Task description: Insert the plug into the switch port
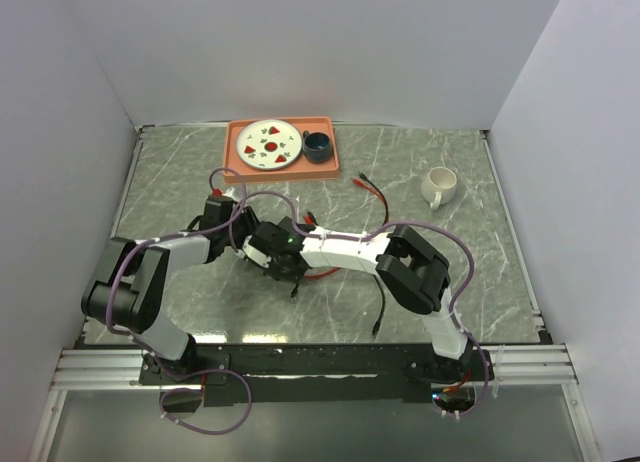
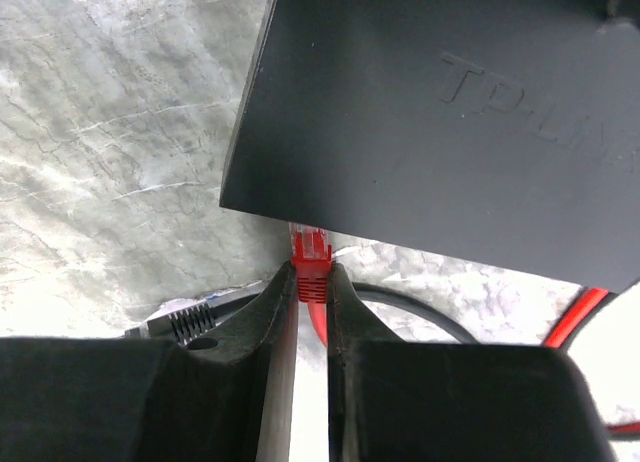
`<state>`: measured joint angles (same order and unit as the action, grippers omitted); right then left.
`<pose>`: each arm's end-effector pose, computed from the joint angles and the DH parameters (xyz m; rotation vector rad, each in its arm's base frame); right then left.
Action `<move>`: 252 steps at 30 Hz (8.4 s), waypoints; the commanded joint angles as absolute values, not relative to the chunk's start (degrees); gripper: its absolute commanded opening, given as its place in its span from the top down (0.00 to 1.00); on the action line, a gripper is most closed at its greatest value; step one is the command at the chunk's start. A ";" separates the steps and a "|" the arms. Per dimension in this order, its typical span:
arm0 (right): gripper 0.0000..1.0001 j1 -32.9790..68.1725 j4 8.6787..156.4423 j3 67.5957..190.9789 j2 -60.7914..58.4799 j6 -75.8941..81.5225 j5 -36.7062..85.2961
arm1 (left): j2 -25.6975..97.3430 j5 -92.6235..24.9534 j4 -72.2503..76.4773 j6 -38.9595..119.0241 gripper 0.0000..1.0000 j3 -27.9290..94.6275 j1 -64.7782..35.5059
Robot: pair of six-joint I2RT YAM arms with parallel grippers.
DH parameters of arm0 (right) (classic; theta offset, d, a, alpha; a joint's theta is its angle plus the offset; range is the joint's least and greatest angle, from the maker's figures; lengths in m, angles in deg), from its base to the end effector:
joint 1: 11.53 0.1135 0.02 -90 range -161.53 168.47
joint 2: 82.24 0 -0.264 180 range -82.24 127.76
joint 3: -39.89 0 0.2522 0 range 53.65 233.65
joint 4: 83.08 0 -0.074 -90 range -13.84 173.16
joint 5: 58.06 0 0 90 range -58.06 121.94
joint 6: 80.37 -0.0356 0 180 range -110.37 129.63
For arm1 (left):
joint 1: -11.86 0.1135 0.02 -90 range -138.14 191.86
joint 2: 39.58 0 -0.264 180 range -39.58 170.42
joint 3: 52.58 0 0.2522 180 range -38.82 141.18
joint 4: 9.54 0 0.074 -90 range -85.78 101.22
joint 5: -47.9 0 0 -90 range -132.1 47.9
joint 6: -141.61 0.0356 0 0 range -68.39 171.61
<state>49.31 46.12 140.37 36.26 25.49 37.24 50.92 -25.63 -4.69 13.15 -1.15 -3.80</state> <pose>0.2101 0.3698 0.1654 -1.6963 2.1826 0.0795 0.2823 -0.0896 0.1435 -0.3345 2.4174 -0.7852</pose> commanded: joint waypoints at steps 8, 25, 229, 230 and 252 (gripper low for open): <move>1.00 47.01 48.97 142.51 36.06 20.44 47.23 | 46.46 -21.97 4.92 11.10 0.57 -7.44 -6.07; 1.00 44.63 51.42 135.23 31.50 19.56 46.44 | 41.90 -21.97 8.00 11.98 0.57 -11.92 -6.33; 1.00 42.26 74.55 142.24 29.91 17.63 31.85 | 45.67 -21.26 -23.66 -10.44 0.99 -16.67 -25.31; 1.00 41.91 74.54 142.51 30.00 17.71 31.76 | 44.71 -21.70 -23.12 -10.35 0.99 -16.67 -25.31; 0.39 41.47 72.08 136.80 25.43 22.02 29.39 | 38.56 -36.64 -2.83 -2.36 0.14 -6.05 -25.31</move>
<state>38.99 51.45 136.55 29.97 21.18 33.52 39.51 -44.82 -9.43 -5.25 -11.29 -21.09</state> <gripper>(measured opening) 0.530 0.822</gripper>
